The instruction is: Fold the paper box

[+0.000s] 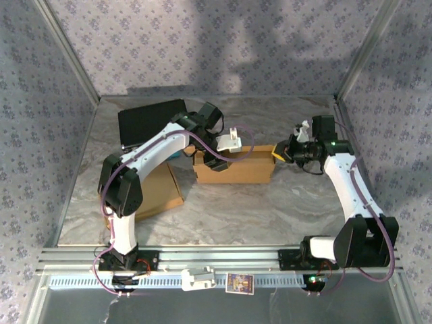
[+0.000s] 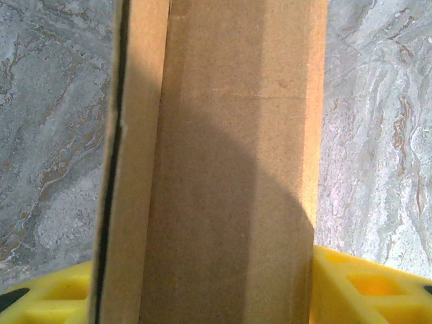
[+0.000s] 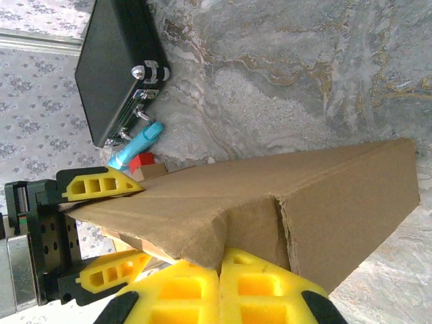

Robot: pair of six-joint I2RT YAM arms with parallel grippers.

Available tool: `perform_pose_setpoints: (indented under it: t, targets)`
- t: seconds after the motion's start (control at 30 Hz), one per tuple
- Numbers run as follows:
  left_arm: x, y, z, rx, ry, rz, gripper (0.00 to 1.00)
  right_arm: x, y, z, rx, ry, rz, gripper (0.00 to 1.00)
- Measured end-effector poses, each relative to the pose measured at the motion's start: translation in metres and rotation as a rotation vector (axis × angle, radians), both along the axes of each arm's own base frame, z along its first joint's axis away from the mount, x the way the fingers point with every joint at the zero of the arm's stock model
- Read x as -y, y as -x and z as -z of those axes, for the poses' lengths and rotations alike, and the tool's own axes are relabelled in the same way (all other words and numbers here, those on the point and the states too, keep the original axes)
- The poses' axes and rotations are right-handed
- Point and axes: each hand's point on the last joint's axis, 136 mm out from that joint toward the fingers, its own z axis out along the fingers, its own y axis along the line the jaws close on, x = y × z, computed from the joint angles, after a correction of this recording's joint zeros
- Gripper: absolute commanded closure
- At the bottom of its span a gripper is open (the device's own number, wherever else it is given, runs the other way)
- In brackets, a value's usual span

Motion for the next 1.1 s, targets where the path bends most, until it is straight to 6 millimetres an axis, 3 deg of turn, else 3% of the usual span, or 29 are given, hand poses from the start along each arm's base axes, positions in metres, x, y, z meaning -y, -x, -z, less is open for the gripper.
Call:
perform_pose_setpoints:
  t: [0.57, 0.87, 1.1]
  targets:
    - [0.002, 0.001, 0.001, 0.001, 0.000, 0.008, 0.39, 0.010, 0.014, 0.014, 0.093, 0.297, -0.169, 1.00]
    - [0.002, -0.008, -0.001, 0.002, 0.034, -0.061, 0.29, 0.009, 0.012, 0.016, 0.144, 0.422, -0.199, 1.00]
    - [-0.007, -0.009, -0.016, 0.015, 0.096, -0.153, 0.25, 0.012, 0.011, 0.017, 0.148, 0.458, -0.191, 1.00]
